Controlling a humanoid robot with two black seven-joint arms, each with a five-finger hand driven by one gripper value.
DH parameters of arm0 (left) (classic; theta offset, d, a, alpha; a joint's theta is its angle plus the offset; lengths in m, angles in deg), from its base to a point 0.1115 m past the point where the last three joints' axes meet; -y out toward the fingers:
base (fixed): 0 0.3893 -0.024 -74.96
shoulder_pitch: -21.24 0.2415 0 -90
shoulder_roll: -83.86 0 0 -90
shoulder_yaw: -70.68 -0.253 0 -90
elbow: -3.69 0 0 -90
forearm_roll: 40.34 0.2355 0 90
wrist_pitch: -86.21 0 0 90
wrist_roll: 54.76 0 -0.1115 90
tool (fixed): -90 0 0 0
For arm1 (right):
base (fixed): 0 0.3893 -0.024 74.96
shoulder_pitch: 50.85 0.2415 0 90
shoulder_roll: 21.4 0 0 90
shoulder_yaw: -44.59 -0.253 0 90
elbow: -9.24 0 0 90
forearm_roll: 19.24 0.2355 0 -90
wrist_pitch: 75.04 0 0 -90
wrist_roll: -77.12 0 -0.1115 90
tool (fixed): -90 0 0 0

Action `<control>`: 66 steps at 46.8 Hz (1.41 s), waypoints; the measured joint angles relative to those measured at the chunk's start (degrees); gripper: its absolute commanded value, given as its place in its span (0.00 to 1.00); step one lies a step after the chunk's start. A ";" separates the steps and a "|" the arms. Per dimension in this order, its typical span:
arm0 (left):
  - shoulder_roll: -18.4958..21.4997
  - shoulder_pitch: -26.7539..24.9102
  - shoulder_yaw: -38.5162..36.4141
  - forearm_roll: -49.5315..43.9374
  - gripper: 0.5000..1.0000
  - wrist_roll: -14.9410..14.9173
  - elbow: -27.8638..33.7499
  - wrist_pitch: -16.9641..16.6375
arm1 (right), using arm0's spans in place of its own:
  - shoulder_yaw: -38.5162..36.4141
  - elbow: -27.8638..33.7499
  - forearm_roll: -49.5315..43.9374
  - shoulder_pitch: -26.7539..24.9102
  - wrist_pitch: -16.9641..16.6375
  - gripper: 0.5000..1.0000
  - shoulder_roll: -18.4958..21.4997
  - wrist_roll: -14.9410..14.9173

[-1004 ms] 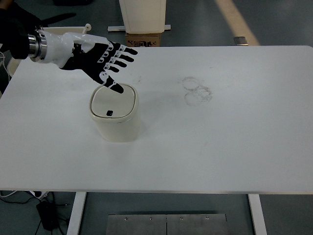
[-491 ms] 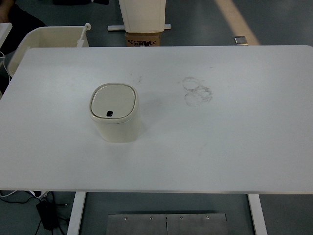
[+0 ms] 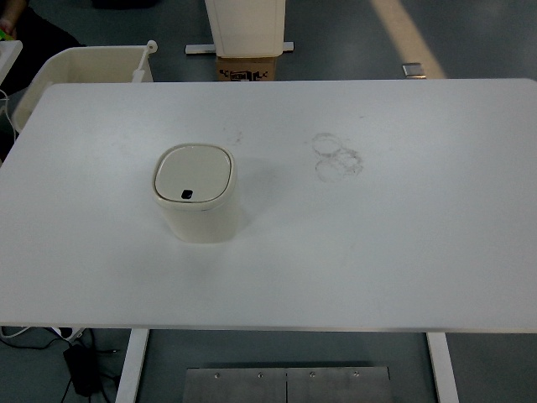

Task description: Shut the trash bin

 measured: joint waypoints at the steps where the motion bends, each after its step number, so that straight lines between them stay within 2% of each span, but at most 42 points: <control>1: -0.38 1.49 1.86 -0.25 1.00 -0.01 -1.02 0.04 | 0.00 -0.01 0.00 -0.02 -0.01 0.98 0.00 0.00; 13: -2.64 13.94 17.46 -2.77 1.00 0.00 -8.27 4.49 | -0.02 0.00 0.01 -0.22 -0.02 0.98 0.00 -0.01; 22: -2.81 23.56 25.93 -6.07 1.00 0.55 -9.45 5.38 | 0.02 0.00 0.01 -0.23 -0.06 0.98 0.00 -0.01; 29: -2.81 30.45 29.85 -7.06 1.00 2.39 -9.45 5.39 | 0.02 -0.01 0.01 -0.22 -0.07 0.98 0.00 -0.01; 35: -2.80 35.43 31.58 -7.10 1.00 6.05 -9.58 5.40 | 0.02 -0.01 0.01 -0.25 -0.06 0.98 0.00 -0.01; 42: -2.91 39.18 31.81 -7.22 1.00 8.96 -9.59 5.40 | 0.02 -0.01 0.01 -0.23 -0.06 0.98 0.00 -0.01; 48: -4.35 40.73 31.86 -8.56 1.00 9.13 -9.84 5.23 | 0.02 -0.01 0.01 -0.25 -0.05 0.98 0.00 -0.01; 61: -9.69 43.37 31.77 -9.81 1.00 9.03 -15.64 5.23 | -0.07 -0.01 0.01 -0.23 -0.04 0.98 0.00 -0.02; 66: -10.15 44.12 31.78 -9.75 1.00 9.04 -15.75 5.39 | -0.07 -0.01 0.01 -0.30 -0.03 0.98 0.00 -0.02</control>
